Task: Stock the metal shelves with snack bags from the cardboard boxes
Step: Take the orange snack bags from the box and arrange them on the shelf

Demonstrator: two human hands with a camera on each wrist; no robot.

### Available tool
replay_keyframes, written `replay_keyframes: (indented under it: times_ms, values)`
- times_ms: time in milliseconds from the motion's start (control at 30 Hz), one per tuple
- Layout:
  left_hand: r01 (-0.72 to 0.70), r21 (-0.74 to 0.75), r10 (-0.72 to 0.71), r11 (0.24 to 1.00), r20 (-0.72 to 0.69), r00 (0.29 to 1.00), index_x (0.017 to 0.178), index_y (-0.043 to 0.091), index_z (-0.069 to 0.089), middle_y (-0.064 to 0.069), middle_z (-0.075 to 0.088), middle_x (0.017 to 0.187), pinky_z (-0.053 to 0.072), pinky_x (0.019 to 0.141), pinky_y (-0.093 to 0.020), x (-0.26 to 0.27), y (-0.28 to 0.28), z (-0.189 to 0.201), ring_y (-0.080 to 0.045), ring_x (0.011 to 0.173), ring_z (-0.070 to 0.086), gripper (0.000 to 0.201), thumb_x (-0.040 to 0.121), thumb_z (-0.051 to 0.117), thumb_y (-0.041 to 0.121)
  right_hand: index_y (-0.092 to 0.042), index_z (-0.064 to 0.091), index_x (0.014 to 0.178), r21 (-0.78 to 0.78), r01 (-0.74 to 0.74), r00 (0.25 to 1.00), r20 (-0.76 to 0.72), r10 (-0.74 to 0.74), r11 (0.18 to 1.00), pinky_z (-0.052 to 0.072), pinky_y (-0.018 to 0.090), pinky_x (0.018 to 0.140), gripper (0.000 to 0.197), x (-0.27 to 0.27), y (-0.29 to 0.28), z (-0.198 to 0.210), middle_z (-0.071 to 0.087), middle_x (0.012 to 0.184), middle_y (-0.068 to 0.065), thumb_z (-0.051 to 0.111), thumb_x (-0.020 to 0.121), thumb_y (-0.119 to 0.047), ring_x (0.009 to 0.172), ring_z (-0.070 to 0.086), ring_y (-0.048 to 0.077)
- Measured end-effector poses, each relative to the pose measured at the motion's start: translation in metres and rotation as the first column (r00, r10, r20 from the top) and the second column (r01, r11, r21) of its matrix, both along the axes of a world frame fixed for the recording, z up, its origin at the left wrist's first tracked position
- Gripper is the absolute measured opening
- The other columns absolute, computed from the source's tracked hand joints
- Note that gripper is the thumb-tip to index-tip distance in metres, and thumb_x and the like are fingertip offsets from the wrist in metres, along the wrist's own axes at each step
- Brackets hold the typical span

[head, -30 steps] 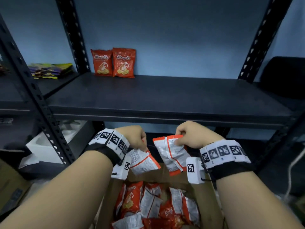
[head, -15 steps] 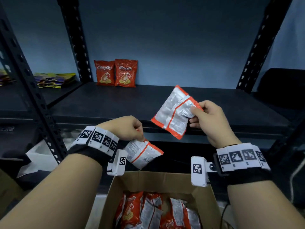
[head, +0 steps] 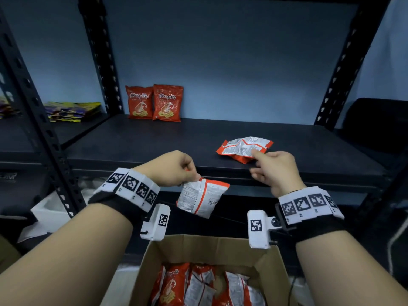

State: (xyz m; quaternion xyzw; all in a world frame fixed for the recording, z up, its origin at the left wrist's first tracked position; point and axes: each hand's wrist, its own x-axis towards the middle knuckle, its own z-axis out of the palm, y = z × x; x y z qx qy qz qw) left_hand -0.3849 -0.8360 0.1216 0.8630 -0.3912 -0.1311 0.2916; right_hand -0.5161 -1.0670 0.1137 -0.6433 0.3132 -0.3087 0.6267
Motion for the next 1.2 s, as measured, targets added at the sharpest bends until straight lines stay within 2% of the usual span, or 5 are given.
replay_keyframes:
  times_ms: [133,333,700,900,1200]
  values:
    - [-0.030,-0.094,0.030,0.995,0.002,1.000,0.087,0.017,0.075,0.009,0.077,0.082,0.056,0.073,-0.035,0.004,0.009,0.008,-0.003,0.067,0.065,0.016,0.090,0.077,0.033,-0.018,0.047,0.111,-0.390,0.290,0.956,0.077,-0.283,0.874,0.042,0.029,0.070,0.042,-0.006,-0.002,0.018,0.061,0.095,0.000,0.075,0.086,-0.039,0.091,0.061,0.020]
    - [-0.100,-0.305,0.092,0.947,-0.040,0.995,0.089,0.023,0.076,-0.002,0.074,0.079,0.050,0.065,-0.027,-0.003,0.016,0.012,-0.006,0.065,0.061,0.011,0.092,0.075,0.033,-0.018,0.062,0.085,-0.644,-0.164,0.979,-0.010,0.206,0.747,0.044,0.015,0.059,0.022,0.002,0.032,0.028,0.065,0.072,0.000,0.077,0.089,-0.034,0.058,0.052,0.001]
    - [-0.153,-0.515,0.014,0.843,-0.263,0.965,0.099,0.016,0.077,-0.018,0.076,0.100,0.050,0.098,-0.067,-0.023,0.014,0.006,-0.053,0.103,0.065,0.028,0.086,0.072,0.041,-0.026,0.063,0.120,-0.364,-0.718,0.691,-0.270,0.670,0.594,0.060,0.029,0.077,0.046,-0.011,0.039,0.008,0.078,0.103,-0.008,0.087,0.081,-0.033,0.088,0.075,0.011]
    - [-0.053,-0.424,-0.014,0.904,-0.154,0.988,0.098,0.017,0.076,-0.002,0.077,0.089,0.056,0.076,-0.030,-0.031,0.014,0.004,-0.009,0.077,0.068,0.015,0.099,0.067,0.027,-0.018,0.073,0.098,-0.288,-0.746,0.663,-0.230,0.713,0.601,0.053,0.030,0.055,0.020,-0.023,0.045,-0.003,0.077,0.084,0.000,0.086,0.082,-0.017,0.064,0.064,0.016]
    - [-0.174,-0.532,0.024,0.828,-0.276,0.961,0.092,0.003,0.063,-0.013,0.066,0.079,0.047,0.064,-0.035,-0.030,0.018,-0.004,-0.024,0.069,0.059,0.022,0.094,0.074,0.022,-0.010,0.072,0.100,-0.275,-0.644,0.765,-0.240,0.598,0.714,0.048,0.026,0.053,0.037,-0.026,0.046,-0.003,0.078,0.084,0.008,0.091,0.077,-0.032,0.065,0.069,0.019]
